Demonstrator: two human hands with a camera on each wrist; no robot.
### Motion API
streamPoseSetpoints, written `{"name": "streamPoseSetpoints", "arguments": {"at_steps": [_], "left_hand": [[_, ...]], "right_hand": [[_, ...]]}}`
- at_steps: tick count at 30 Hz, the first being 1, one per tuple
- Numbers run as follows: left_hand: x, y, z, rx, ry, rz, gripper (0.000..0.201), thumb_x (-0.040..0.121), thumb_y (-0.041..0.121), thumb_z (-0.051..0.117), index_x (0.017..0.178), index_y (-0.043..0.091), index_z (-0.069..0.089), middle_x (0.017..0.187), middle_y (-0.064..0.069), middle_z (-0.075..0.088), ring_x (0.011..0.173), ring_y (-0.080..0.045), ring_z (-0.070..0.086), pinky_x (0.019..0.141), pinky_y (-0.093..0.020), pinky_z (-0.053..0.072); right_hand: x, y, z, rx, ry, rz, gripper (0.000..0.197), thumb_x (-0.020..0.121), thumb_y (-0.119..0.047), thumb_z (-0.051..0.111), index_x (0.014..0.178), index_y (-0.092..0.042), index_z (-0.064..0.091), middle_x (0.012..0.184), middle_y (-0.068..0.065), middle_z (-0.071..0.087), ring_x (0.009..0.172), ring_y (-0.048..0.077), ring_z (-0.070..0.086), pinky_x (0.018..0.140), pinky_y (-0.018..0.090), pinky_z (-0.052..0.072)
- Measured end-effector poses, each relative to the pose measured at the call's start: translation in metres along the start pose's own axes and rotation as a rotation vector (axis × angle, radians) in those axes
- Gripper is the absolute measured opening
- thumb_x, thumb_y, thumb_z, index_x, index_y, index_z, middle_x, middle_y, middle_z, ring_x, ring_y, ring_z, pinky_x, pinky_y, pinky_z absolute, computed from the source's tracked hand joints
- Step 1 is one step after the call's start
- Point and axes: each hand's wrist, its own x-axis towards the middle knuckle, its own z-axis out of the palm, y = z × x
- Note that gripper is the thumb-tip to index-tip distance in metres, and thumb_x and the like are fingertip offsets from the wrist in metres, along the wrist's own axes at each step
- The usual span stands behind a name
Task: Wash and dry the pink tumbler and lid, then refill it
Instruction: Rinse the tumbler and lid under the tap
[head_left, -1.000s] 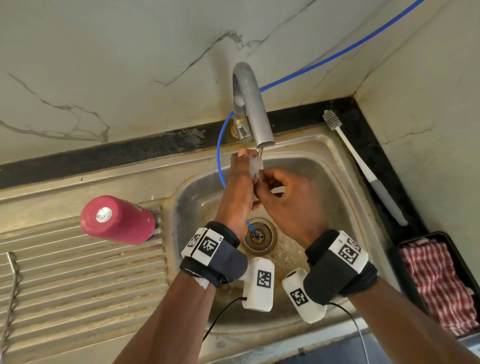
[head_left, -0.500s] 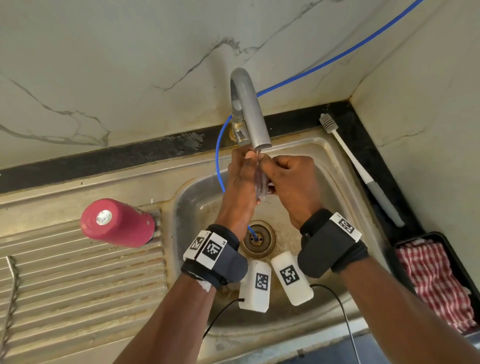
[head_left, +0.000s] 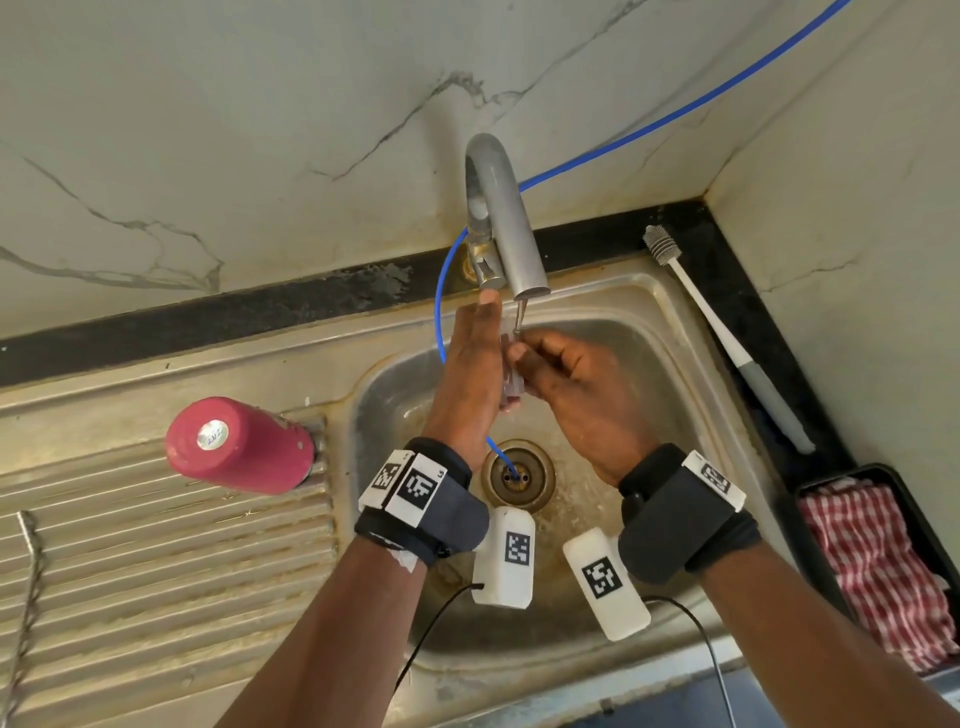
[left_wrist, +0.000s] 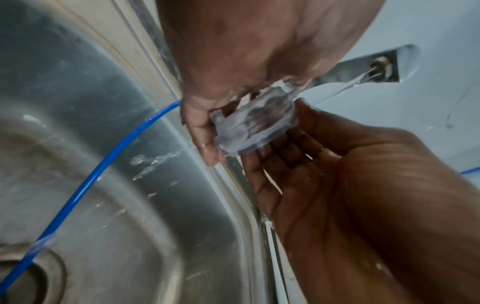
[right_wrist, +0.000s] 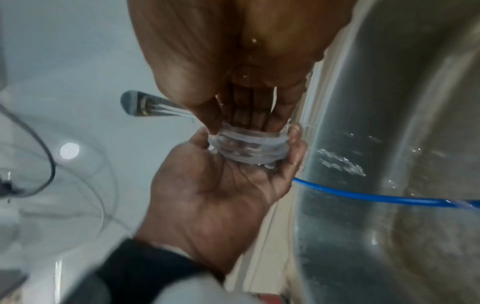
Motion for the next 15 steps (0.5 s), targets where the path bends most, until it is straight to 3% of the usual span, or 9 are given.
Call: {"name": "streamPoseSetpoints", "arguments": {"at_steps": [2, 4, 5, 7, 10, 12, 15], "left_hand": [[0.001, 0.002, 0.004, 0.095, 0.029, -0.068, 0.049, 0.110, 0.066, 0.028, 0.127, 0.031, 0.057, 0.099, -0.003, 0.071, 0.084, -0.019, 0.070, 0.070, -0.036, 0.058], [0.000, -0.004, 0.010, 0.147, 0.076, 0.018, 0.048, 0.110, 0.066, 0.024, 0.115, 0.032, 0.057, 0.095, -0.007, 0.069, 0.080, -0.019, 0.068, 0.071, -0.039, 0.057], [0.000, -0.007, 0.012, 0.145, 0.096, 0.068, 0.045, 0.111, 0.063, 0.024, 0.109, 0.033, 0.056, 0.092, -0.008, 0.067, 0.079, -0.019, 0.066, 0.072, -0.040, 0.056], [0.002, -0.013, 0.015, 0.136, 0.098, 0.107, 0.040, 0.113, 0.058, 0.026, 0.103, 0.033, 0.056, 0.090, -0.006, 0.066, 0.078, -0.016, 0.065, 0.073, -0.041, 0.055], [0.003, -0.017, 0.014, 0.131, 0.049, 0.160, 0.039, 0.115, 0.053, 0.028, 0.107, 0.028, 0.057, 0.084, 0.002, 0.063, 0.067, -0.003, 0.061, 0.064, -0.028, 0.049], [0.006, -0.016, 0.009, 0.113, 0.043, 0.170, 0.037, 0.115, 0.051, 0.029, 0.112, 0.030, 0.058, 0.083, 0.008, 0.064, 0.065, 0.004, 0.062, 0.063, -0.027, 0.050], [0.010, -0.014, 0.005, 0.066, 0.036, 0.154, 0.034, 0.115, 0.051, 0.030, 0.112, 0.035, 0.060, 0.085, 0.012, 0.066, 0.072, 0.002, 0.065, 0.070, -0.031, 0.052]], "right_hand": [[-0.004, 0.000, 0.001, -0.064, 0.024, -0.018, 0.025, 0.109, -0.022, 0.051, 0.099, -0.018, 0.073, 0.084, -0.014, 0.074, 0.079, -0.002, 0.068, 0.073, 0.014, 0.052], [-0.004, -0.001, 0.004, -0.078, 0.093, 0.000, 0.029, 0.111, -0.026, 0.046, 0.093, -0.017, 0.068, 0.077, -0.011, 0.070, 0.072, -0.001, 0.065, 0.065, 0.013, 0.050], [-0.002, -0.002, 0.007, -0.081, 0.124, 0.013, 0.032, 0.111, -0.028, 0.045, 0.093, -0.012, 0.067, 0.079, -0.004, 0.071, 0.074, 0.007, 0.067, 0.065, 0.019, 0.053], [0.003, 0.000, 0.012, -0.060, 0.161, 0.052, 0.039, 0.111, -0.034, 0.044, 0.098, -0.006, 0.068, 0.086, 0.010, 0.074, 0.083, 0.025, 0.071, 0.077, 0.041, 0.060], [0.008, -0.003, 0.014, -0.031, 0.175, 0.094, 0.048, 0.110, -0.043, 0.043, 0.098, -0.007, 0.072, 0.089, 0.012, 0.076, 0.086, 0.029, 0.074, 0.082, 0.053, 0.061], [0.008, -0.004, 0.011, -0.066, 0.121, 0.054, 0.046, 0.111, -0.042, 0.042, 0.099, -0.008, 0.070, 0.089, 0.009, 0.075, 0.086, 0.024, 0.073, 0.080, 0.046, 0.061], [0.001, -0.003, 0.007, -0.172, -0.010, -0.022, 0.027, 0.112, -0.031, 0.040, 0.101, -0.018, 0.060, 0.088, -0.005, 0.069, 0.081, 0.001, 0.065, 0.072, 0.020, 0.052]]}}
